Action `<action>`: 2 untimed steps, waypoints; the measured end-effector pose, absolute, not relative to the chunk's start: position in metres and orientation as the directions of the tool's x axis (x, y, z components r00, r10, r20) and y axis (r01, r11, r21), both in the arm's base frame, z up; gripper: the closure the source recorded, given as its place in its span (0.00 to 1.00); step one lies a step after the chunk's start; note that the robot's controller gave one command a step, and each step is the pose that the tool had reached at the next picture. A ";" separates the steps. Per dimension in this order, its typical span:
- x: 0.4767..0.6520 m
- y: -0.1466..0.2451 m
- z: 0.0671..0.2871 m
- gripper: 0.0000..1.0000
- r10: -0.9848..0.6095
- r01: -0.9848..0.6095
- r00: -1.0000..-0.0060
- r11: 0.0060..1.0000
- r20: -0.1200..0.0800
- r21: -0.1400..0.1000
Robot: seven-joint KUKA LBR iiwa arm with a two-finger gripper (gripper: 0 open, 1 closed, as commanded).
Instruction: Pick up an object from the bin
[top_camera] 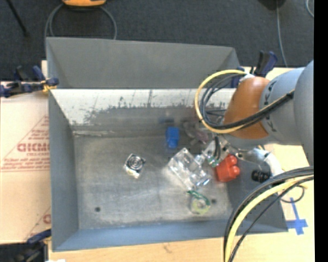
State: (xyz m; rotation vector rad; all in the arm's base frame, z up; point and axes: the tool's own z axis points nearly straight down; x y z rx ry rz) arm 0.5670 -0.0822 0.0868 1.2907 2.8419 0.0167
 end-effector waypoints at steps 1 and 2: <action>0.566 -0.076 0.089 1.00 0.749 0.749 -0.662 0.662 0.004 0.016; 0.568 -0.077 0.178 1.00 0.746 0.746 -0.666 0.666 -0.006 0.005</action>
Offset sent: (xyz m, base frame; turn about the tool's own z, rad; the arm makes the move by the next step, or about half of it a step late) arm 0.0000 0.0000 0.0000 0.0000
